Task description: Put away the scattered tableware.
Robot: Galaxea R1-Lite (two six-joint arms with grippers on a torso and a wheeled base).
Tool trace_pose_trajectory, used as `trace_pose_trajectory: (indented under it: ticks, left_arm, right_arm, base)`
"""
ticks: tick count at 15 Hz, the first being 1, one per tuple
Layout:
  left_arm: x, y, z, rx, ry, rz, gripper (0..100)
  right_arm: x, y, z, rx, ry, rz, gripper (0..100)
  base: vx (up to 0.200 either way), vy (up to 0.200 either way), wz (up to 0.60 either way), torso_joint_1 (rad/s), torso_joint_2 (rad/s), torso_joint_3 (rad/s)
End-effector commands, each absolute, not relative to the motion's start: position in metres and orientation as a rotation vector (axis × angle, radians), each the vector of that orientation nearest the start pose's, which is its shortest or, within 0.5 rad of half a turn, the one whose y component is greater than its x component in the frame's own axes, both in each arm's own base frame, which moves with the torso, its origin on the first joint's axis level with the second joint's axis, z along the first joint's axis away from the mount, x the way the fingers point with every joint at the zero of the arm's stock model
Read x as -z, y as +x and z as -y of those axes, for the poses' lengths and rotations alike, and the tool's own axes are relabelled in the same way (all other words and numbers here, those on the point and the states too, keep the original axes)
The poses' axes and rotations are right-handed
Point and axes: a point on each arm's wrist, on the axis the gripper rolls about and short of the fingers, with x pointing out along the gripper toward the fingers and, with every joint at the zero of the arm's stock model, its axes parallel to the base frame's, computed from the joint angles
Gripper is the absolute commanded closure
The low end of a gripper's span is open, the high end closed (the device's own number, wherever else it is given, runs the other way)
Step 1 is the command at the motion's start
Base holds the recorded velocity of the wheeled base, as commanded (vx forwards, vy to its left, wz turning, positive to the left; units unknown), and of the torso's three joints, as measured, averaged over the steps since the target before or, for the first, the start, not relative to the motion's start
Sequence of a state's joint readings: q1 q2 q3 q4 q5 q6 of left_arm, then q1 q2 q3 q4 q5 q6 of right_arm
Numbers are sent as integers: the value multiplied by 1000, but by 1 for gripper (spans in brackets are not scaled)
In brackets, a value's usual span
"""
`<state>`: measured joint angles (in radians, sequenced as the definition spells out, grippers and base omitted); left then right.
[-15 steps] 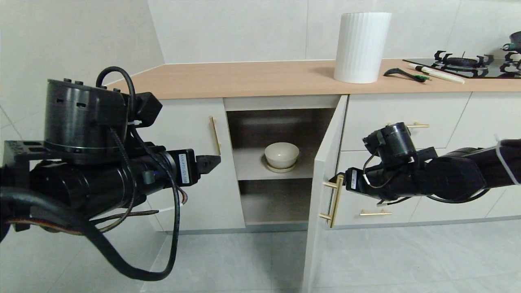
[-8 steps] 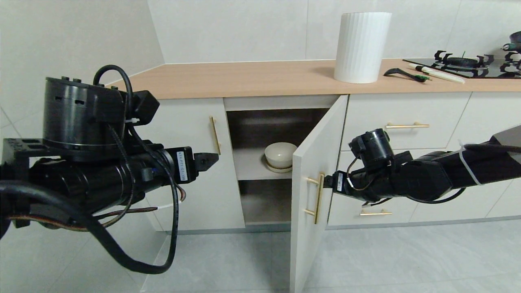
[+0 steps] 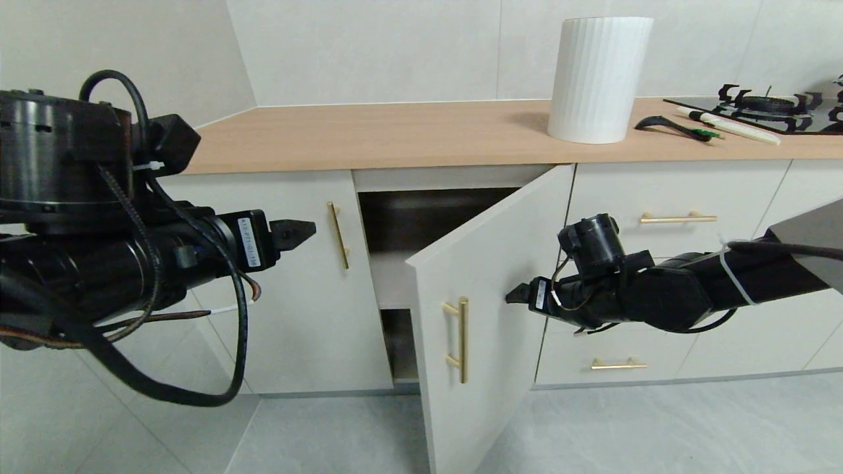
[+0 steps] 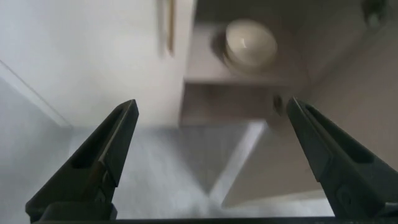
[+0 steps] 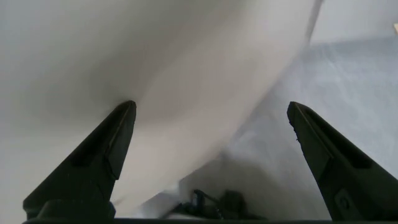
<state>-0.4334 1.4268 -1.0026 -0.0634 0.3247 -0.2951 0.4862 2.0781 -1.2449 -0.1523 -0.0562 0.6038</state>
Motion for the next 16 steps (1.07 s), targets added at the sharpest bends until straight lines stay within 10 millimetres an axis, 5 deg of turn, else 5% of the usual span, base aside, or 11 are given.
trace_pose_trajectory:
  ticks: [1,16]
  left_arm:
    - [-274,214,83,36,-179,-284,0]
    - [-280,205,80,45,-190,-258,0]
  right_arm:
    - [-108,358,-190,-188,405,-755,0]
    - [-98,415,-223,-2,728,-526,0]
  base:
    - [0,0,0,0,0,0]
    - [0,0,0,0,0,0]
